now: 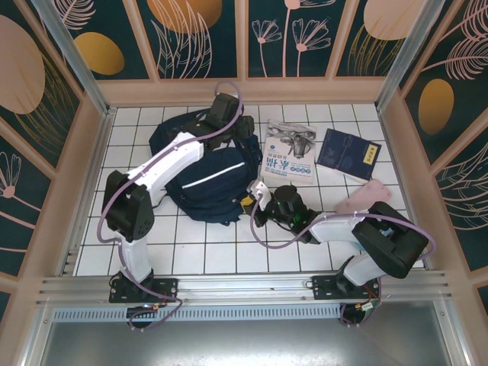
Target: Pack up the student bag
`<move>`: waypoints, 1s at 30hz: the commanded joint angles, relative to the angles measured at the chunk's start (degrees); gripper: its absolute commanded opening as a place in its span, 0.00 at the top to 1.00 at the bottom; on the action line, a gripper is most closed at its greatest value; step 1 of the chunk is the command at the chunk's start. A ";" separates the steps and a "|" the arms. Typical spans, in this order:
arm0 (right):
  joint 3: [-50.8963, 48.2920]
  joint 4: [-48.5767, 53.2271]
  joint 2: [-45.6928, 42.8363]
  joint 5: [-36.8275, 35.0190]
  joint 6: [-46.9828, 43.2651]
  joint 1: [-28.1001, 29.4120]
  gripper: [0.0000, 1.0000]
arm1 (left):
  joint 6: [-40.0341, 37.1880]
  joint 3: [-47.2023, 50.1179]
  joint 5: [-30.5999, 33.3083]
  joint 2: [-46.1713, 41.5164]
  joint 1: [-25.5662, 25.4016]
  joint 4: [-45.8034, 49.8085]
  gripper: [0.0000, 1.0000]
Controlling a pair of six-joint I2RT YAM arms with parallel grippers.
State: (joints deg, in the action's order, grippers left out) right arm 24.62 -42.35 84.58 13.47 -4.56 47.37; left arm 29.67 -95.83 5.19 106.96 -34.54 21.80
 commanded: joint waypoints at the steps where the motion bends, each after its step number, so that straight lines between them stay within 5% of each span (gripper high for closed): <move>1: -1.72 -6.68 -1.37 -1.48 3.27 -0.96 1.00 | -5.16 5.59 -1.52 -5.88 0.01 6.10 0.44; 12: -5.56 -8.73 0.29 4.25 7.52 -0.92 0.98 | -5.55 17.08 -7.04 -10.11 -2.19 9.12 0.51; 15: -6.70 -7.66 -3.13 3.14 10.60 -1.10 0.59 | -2.39 19.08 -7.47 -10.29 -2.78 7.27 0.51; 16: -7.44 -7.75 -4.39 1.87 11.75 -1.35 0.53 | -2.56 19.42 -7.44 -10.36 -3.47 6.84 0.51; 30: -11.27 6.18 -17.46 -9.44 31.29 -14.99 0.41 | -15.18 11.54 -2.82 3.08 -9.22 13.25 0.57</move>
State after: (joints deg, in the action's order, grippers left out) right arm 13.56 -40.49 68.71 6.76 20.69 34.68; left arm 17.93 -81.21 0.78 107.20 -43.24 31.53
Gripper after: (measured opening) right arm 0.588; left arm 0.436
